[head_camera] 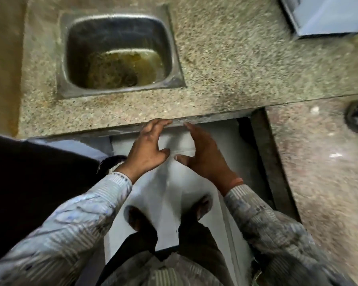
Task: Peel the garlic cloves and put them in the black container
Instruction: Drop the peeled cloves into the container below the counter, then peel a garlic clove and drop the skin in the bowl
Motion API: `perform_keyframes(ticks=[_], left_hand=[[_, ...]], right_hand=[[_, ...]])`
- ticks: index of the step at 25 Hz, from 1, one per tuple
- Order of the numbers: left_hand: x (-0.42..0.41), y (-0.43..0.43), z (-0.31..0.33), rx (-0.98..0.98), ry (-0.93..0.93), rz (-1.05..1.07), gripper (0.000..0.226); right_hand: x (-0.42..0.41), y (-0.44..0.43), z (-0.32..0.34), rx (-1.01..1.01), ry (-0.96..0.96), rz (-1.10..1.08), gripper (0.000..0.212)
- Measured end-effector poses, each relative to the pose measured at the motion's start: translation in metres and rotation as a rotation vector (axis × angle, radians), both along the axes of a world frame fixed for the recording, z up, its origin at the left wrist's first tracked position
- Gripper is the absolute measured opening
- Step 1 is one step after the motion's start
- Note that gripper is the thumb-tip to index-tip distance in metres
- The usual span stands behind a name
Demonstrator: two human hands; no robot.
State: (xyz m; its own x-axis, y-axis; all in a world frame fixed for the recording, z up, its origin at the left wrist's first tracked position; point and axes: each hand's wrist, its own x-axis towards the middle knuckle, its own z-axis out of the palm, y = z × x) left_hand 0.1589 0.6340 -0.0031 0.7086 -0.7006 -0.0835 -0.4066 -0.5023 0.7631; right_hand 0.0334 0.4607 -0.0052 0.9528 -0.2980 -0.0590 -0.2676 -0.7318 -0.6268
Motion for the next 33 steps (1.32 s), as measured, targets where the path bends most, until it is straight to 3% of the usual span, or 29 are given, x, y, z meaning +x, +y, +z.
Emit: perform_keyframes(ticks=[9,15,22,25,29,33], left_hand=[[-0.071,-0.219,0.076,-0.042,-0.132,-0.337,0.087],[-0.131,-0.345,0.087,-0.079,-0.161,-0.535,0.084],[-0.163,-0.454,0.073,-0.017,-0.104,-0.733,0.088],[-0.162,-0.495,0.060,0.006,-0.096,-0.781,0.087],[-0.140,-0.548,0.035,0.075,-0.102,-0.855,0.083],[-0.104,-0.594,0.015,0.271,-0.123,-0.710,0.072]], right_hand=[[-0.128,-0.182,0.080,-0.031,-0.126,-0.347,0.102],[-0.209,-0.268,0.080,-0.034,-0.134,-0.553,0.098],[-0.244,-0.329,0.053,0.018,-0.066,-0.856,0.099],[-0.236,-0.353,0.042,0.089,-0.065,-0.948,0.090],[-0.213,-0.394,0.025,0.164,0.004,-1.149,0.062],[-0.190,-0.433,-0.001,0.191,0.190,-1.291,0.045]])
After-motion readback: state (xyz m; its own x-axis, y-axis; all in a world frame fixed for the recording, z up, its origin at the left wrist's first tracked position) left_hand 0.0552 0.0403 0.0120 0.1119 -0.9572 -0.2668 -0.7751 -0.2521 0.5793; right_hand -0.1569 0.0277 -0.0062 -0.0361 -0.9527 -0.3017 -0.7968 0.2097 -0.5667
